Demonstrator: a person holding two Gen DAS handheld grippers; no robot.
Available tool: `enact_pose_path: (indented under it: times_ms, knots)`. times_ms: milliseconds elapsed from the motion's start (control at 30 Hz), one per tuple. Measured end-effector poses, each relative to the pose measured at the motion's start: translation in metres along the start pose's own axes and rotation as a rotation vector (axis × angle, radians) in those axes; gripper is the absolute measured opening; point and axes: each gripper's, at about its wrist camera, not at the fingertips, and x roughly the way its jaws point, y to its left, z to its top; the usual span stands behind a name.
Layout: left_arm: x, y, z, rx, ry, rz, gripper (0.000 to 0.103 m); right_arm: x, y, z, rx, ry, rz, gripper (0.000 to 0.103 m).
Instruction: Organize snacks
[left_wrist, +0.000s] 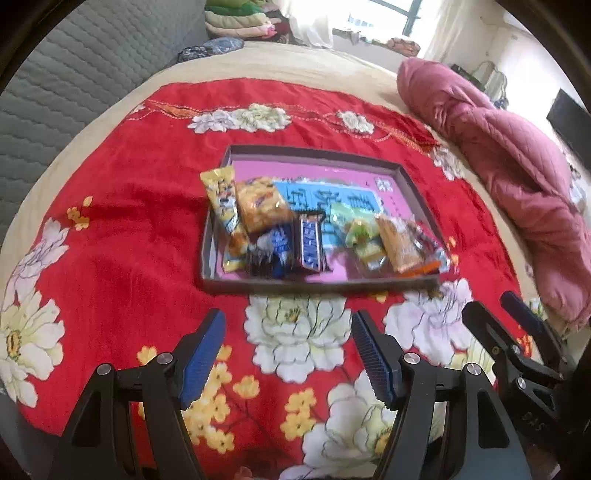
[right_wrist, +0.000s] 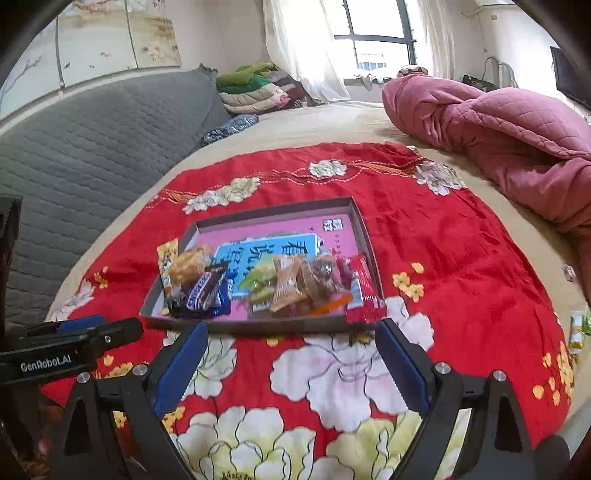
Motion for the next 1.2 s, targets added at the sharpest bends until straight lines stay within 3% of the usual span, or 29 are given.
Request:
enact_pose_path:
  times_ms: [300,1200]
  knots:
    - [0.002,0.003,-0.017,-0.002,0.045,0.022,0.072,-0.006,0.0,-0.015,-0.018,0.031,-0.031,0.092]
    - [0.006,0.004,-0.019,0.002,0.051,0.047,0.073,-0.008,0.001,-0.021,-0.036,0.049,-0.014,0.094]
